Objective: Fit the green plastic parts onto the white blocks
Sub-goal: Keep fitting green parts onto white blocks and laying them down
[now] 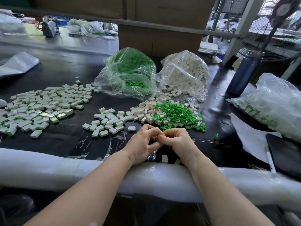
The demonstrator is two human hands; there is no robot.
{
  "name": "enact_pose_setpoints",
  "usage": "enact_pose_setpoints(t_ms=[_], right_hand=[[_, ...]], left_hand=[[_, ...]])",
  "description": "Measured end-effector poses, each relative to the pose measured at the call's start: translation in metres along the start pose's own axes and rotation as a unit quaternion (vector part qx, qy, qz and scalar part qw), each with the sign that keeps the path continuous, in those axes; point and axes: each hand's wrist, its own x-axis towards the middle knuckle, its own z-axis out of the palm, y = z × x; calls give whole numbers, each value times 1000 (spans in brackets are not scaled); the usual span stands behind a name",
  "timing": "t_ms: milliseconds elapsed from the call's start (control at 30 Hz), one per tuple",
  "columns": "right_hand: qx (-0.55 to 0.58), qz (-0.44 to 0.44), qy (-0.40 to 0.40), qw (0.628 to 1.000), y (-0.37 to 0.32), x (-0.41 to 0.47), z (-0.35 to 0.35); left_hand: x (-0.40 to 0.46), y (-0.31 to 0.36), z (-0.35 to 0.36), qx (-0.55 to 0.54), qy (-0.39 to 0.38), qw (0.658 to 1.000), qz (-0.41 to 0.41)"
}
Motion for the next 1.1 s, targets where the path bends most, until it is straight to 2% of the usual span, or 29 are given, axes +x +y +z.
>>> enact_pose_setpoints(t_ms=[533,633,800,900,1100], right_hand=[[13,-13,0,1000,2,0,0],[0,-39,3,999,2,1,3],[-5,-47,81,996,6,5,0],[-54,-48,76,994,7,4,0],[-76,-47,72,993,6,3,0]], left_hand=[[2,1,0,3,-6,1000,-4],[1,3,-1,-17,19,1000,-4],[2,1,-4,26,77,996,-36],[1,1,-3,-15,67,997,-46],[2,-1,-4,-56,103,991,-72]])
